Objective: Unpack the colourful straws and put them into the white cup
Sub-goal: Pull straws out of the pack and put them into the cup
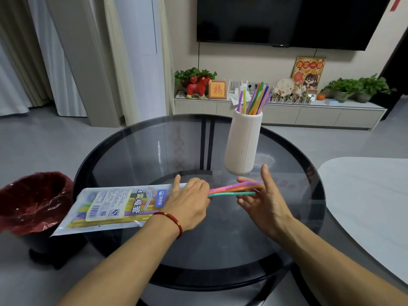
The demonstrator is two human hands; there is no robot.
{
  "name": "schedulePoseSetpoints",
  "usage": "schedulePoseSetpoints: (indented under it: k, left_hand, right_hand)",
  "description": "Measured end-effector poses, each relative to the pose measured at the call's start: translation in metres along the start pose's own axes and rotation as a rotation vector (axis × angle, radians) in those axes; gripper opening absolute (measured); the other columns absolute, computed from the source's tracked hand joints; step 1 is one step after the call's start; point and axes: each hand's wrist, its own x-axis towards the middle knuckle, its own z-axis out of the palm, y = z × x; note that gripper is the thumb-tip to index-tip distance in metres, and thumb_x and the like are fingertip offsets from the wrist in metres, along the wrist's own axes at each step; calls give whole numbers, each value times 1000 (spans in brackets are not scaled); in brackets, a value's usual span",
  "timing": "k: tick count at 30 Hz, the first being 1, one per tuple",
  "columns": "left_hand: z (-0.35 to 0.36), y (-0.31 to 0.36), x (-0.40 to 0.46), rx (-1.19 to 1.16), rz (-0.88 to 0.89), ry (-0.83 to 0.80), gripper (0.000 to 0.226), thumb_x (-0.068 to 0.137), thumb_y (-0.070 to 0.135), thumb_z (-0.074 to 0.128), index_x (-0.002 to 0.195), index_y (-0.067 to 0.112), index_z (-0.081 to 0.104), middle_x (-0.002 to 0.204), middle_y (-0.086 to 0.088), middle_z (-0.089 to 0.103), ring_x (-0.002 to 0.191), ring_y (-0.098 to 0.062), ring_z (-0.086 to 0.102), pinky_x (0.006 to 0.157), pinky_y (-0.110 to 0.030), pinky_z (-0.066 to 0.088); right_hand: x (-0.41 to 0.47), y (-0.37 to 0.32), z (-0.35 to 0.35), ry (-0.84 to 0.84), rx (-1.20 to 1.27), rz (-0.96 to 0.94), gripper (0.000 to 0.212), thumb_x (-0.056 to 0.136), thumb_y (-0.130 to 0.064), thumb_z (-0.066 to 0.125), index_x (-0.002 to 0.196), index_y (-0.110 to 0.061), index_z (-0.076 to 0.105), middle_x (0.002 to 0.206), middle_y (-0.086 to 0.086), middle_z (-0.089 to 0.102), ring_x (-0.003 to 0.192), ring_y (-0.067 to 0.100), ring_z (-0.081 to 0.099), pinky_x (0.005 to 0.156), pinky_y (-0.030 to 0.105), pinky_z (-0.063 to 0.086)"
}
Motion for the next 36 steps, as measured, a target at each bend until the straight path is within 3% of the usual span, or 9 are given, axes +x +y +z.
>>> schedulePoseSetpoints:
  k: [3,8,11,16,19,23,26,30,36]
  left_hand:
    - [-1,2,1,-19,-22,-1,10,102,26,37,110,23,42,115,6,45,115,-14,43,119,-59,10]
    - [3,13,2,-36,18,34,14,101,27,38,112,22,43,121,4,46,125,-13,38,119,-59,5]
    - [1,9,2,-22,-29,36,18,100,34,40,114,22,42,120,5,44,125,-14,37,120,-59,6]
    - [1,1,-1,-45,-32,-2,6,103,27,36,99,26,32,113,5,40,127,-17,36,118,-63,6]
    - [4,8,1,-73,25,4,5,102,27,38,100,26,34,119,4,44,130,-14,35,118,-62,2]
    - [1,-2,-1,-5,-75,-70,31,99,50,39,119,27,42,134,7,42,141,-22,24,113,-73,2]
    - [2,-9,-9,34,-163,-134,35,97,55,35,121,31,45,139,7,40,137,-27,27,108,-77,8]
    - [7,-3,-9,29,-145,-194,26,98,56,32,100,31,40,132,2,41,131,-24,31,107,-75,12]
    - [9,10,-7,52,-139,-219,50,95,63,29,117,26,54,140,-9,40,137,-29,30,108,-75,10]
  right_hand:
    - [-5,14,11,-94,32,3,84,74,-79,61,113,-5,76,84,6,75,71,16,68,68,31,57]
    - [-7,31,32,-25,-135,-180,24,90,-18,78,95,5,73,69,11,72,61,19,62,56,25,57]
    - [-3,13,33,78,-227,-296,16,92,-4,76,89,11,70,62,14,68,50,19,62,50,24,58]
    - [-5,3,28,76,-199,-307,18,94,-8,74,91,9,69,65,14,66,46,18,58,42,24,49]
    - [-7,16,35,20,-312,-268,20,95,-13,73,82,3,76,67,15,75,49,18,64,44,25,54]
    - [-3,-6,30,124,-399,-381,24,97,-8,67,75,1,75,69,24,75,47,23,67,49,28,61]
    - [-7,-34,17,173,-526,-530,25,97,-10,66,85,11,72,69,29,73,48,27,69,47,29,60]
    - [-16,-69,14,273,-735,-744,23,96,-12,67,78,0,73,59,16,72,42,22,69,42,28,59]
    - [-4,-86,35,270,-1160,-761,22,94,-12,62,79,2,68,69,15,70,41,25,68,38,34,58]
